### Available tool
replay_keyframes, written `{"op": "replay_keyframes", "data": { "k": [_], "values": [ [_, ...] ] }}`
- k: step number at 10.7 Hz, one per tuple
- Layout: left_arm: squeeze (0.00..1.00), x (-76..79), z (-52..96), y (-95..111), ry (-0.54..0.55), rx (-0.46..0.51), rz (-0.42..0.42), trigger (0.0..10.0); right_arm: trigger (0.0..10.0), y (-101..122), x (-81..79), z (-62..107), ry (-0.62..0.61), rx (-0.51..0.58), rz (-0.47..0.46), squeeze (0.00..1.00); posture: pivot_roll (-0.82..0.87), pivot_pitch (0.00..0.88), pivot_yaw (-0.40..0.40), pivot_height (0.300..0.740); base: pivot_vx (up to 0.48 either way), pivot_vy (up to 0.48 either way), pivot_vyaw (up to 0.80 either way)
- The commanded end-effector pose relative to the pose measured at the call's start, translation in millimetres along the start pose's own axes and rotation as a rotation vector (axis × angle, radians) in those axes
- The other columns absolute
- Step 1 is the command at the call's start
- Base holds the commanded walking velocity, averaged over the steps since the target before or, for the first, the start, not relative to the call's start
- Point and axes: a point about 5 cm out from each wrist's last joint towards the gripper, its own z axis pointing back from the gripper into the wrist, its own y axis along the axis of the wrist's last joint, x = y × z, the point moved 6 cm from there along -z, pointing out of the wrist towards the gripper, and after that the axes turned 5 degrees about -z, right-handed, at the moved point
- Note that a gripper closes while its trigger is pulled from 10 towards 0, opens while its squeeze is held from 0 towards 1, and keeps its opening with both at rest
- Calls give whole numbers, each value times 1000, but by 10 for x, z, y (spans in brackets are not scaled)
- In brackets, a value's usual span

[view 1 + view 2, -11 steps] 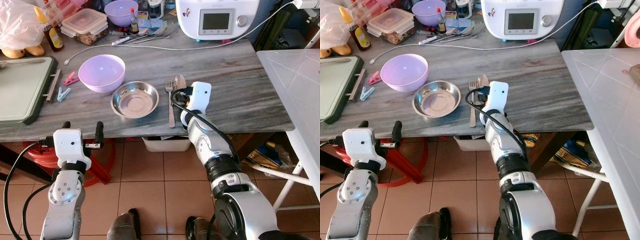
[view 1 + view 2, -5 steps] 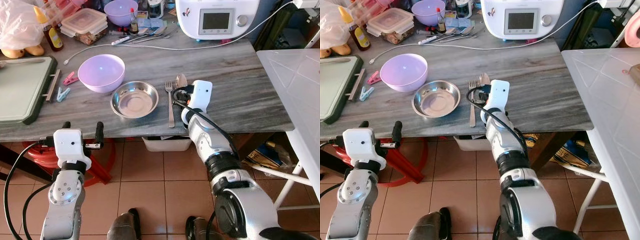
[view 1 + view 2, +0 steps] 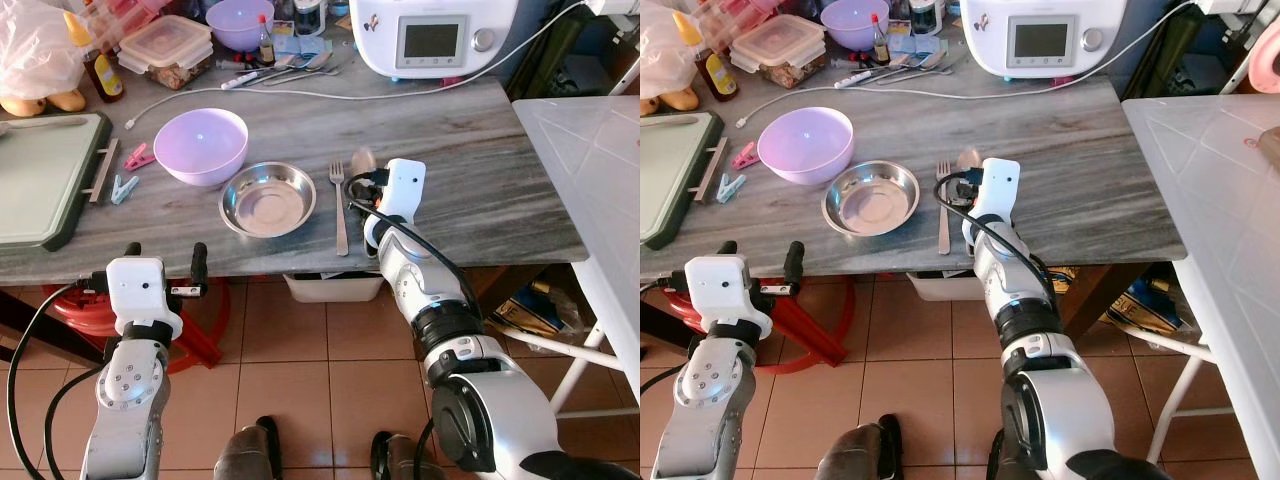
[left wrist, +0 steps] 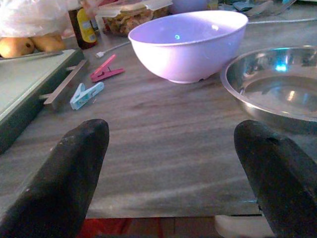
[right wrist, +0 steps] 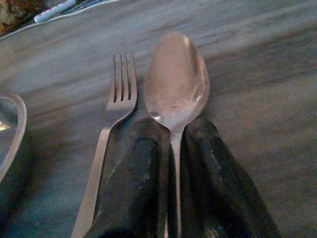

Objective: Setting the table

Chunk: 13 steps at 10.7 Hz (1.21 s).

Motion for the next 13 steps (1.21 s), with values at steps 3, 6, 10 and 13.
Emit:
{"op": "replay_keyframes", "data": {
  "k": [3, 6, 10, 13],
  "values": [
    [0, -11, -6, 19, 0, 3, -4, 10000, 10000, -173, 51, 14, -4, -64, -13, 1000, 99, 206, 61, 740, 0, 0, 0],
    [0, -20, -28, 62, 10, 17, 7, 10000, 10000, 133, 26, 59, 48, 51, 7, 1000, 93, 192, 59, 740, 0, 0, 0],
    [0, 2, -51, -52, 65, -30, 46, 10000, 10000, 373, 44, 511, 125, 273, 74, 1000, 54, 113, 48, 740, 0, 0, 0],
    [0, 18, -93, 6, 59, -5, 37, 10000, 10000, 233, 353, 797, 49, 265, 164, 1000, 33, 65, 43, 740, 0, 0, 0]
  ]
}}
